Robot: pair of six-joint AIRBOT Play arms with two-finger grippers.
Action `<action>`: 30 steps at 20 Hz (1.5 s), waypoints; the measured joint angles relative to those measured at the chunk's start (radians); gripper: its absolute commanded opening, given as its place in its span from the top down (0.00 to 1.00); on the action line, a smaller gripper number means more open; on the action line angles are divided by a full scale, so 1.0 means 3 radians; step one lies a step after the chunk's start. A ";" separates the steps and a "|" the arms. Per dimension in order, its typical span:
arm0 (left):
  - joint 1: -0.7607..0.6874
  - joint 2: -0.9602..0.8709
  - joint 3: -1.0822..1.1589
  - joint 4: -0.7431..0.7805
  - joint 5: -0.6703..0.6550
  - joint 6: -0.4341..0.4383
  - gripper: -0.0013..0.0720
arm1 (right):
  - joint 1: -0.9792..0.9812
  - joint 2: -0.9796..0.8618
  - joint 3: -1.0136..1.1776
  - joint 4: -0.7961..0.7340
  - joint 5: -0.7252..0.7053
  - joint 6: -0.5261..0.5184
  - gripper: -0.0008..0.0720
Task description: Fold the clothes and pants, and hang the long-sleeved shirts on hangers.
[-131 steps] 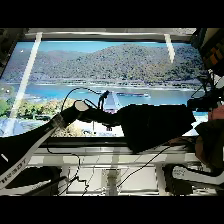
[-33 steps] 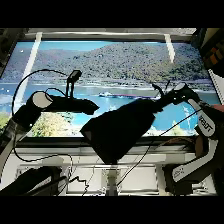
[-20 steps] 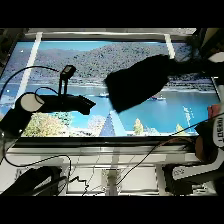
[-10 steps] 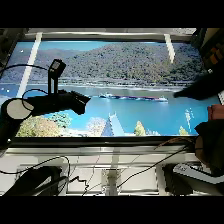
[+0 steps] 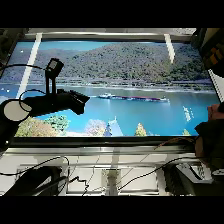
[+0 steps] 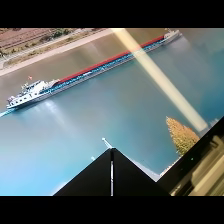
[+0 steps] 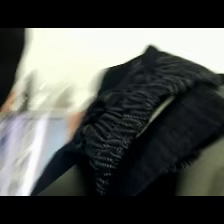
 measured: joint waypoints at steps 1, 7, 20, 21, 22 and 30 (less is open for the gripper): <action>0.0000 0.0000 0.0000 -0.0001 0.0000 0.0000 0.97 | -0.0102 0.0025 0.0000 -0.0159 0.0001 0.0037 0.75; 0.0000 0.0000 0.0000 0.0000 0.0000 0.0000 0.97 | -0.0456 0.0025 -0.0001 -0.0525 -0.0135 0.0263 0.05; 0.0000 0.0000 0.0000 0.0001 0.0000 0.0000 0.97 | 0.0982 -0.0117 -0.0006 0.1240 -0.0056 -0.1153 0.94; 0.0000 0.0000 0.0000 0.0001 0.0001 0.0000 0.97 | 0.1328 -0.0106 -0.0006 0.1166 0.0029 -0.1218 0.94; 0.0000 0.0000 0.0000 0.0001 0.0000 0.0000 0.97 | 0.1657 -0.0094 -0.0006 0.1068 0.0107 -0.1265 0.94; 0.0000 0.0000 0.0000 0.0001 0.0001 -0.0001 0.97 | 0.3531 0.0150 -0.0006 -0.0385 0.0538 -0.1314 0.94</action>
